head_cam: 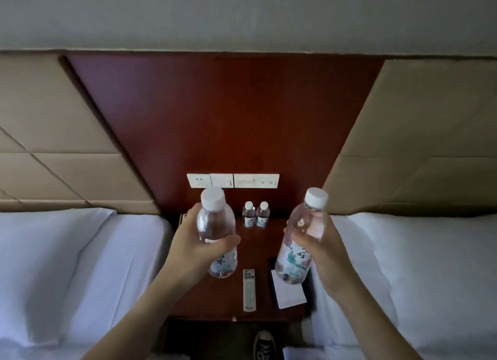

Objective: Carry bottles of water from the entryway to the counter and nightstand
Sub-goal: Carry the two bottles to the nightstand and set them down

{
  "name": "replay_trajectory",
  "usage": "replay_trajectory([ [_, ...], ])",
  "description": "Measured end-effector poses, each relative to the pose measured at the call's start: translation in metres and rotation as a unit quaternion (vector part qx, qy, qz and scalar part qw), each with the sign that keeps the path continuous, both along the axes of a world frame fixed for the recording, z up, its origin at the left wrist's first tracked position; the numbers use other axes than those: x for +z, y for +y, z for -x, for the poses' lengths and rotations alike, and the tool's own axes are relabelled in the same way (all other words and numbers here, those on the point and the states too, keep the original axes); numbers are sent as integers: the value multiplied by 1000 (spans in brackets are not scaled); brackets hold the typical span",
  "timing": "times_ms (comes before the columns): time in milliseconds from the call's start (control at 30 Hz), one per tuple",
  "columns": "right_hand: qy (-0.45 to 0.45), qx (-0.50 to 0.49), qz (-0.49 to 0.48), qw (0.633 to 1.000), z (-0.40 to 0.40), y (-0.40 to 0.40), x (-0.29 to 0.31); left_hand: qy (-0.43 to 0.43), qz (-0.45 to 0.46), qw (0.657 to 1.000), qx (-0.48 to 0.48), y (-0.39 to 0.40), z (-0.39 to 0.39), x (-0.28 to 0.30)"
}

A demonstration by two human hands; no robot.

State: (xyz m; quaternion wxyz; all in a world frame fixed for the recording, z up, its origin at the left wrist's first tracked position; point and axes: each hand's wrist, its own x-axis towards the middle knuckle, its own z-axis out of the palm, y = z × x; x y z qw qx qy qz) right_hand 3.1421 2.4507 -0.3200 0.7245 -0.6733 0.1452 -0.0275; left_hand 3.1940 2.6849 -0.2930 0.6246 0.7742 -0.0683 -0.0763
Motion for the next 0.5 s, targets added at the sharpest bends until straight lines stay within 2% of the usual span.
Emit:
replay_trajectory([
  [233,70,20,9,997,-113,-47,-142,47,-52,997,-16,-35,-109,-157],
  [367,84,14,20,996,-153,-54,-235,66,-66,996,9,-48,-148,-262],
  [500,90,51,65,993,-173,-61,-326,69,-82,994,37,-53,-177,-363],
])
